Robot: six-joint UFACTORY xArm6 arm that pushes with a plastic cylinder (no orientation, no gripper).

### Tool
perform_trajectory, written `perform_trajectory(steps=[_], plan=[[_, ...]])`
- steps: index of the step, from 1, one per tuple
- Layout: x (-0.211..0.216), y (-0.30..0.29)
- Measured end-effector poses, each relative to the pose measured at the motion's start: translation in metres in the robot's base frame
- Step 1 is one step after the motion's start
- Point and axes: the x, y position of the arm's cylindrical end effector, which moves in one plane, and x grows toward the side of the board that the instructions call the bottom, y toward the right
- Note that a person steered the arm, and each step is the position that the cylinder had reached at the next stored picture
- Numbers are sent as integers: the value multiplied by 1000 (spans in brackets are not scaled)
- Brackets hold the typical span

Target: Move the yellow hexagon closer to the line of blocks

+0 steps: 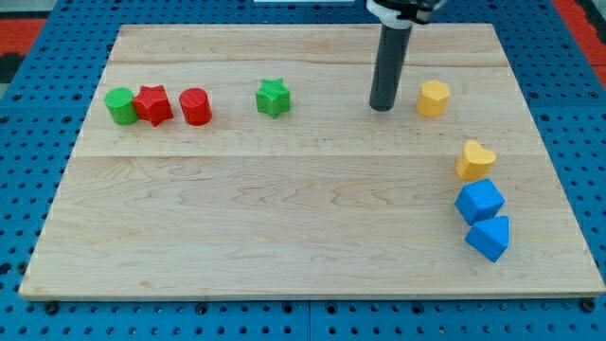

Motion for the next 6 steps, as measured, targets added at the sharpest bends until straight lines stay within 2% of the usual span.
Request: perform_trajectory(steps=[3,5,6], plan=[[-32,94],[20,134],[-32,120]])
